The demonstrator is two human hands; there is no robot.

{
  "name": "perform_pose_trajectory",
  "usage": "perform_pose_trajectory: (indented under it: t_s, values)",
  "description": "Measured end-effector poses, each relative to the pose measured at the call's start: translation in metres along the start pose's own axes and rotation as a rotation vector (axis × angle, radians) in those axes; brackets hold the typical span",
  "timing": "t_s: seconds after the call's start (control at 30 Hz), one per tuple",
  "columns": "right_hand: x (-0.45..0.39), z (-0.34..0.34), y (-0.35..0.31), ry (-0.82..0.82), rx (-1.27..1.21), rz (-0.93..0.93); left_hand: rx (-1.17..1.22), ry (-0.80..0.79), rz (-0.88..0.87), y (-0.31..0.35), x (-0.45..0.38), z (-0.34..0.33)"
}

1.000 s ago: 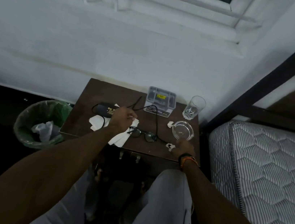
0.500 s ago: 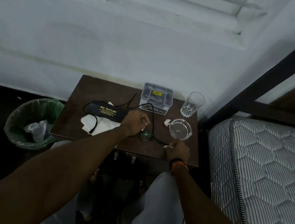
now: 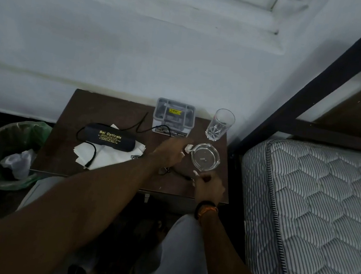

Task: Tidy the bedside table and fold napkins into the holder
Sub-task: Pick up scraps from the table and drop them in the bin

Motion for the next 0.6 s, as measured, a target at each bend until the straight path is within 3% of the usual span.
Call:
perform_pose_trajectory:
  t_s: [0.3, 0.6]
  values:
    - [0.004, -0.012, -0.005, -0.021, 0.085, 0.113, -0.221, -0.217, 0.004, 0.008, -0.025, -0.008]
    - [0.001, -0.011, -0.008, -0.044, 0.07, 0.09, -0.128, -0.062, 0.065, 0.003, -0.023, -0.001]
Point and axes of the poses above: each hand's wrist, its own x-axis away from the middle knuckle, its own z-axis out of the back of the hand, y = z × x, the point moved 1 cm from there along -x, towards the middle knuckle, and after that the axes turned 5 degrees about y, right-handed, at the moved point
